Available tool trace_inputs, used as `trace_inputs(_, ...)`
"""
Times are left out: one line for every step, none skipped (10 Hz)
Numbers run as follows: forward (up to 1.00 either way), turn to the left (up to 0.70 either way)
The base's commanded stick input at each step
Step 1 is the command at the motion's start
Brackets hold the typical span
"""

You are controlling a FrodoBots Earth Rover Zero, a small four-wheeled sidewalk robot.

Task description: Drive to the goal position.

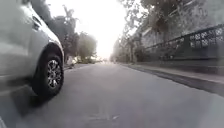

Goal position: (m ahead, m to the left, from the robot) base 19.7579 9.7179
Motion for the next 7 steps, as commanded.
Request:
trace_inputs(1.00, -0.38)
trace_inputs(1.00, -0.38)
trace_inputs(1.00, -0.38)
trace_inputs(1.00, -0.38)
trace_inputs(1.00, -0.38)
trace_inputs(1.00, -0.38)
trace_inputs(1.00, -0.08)
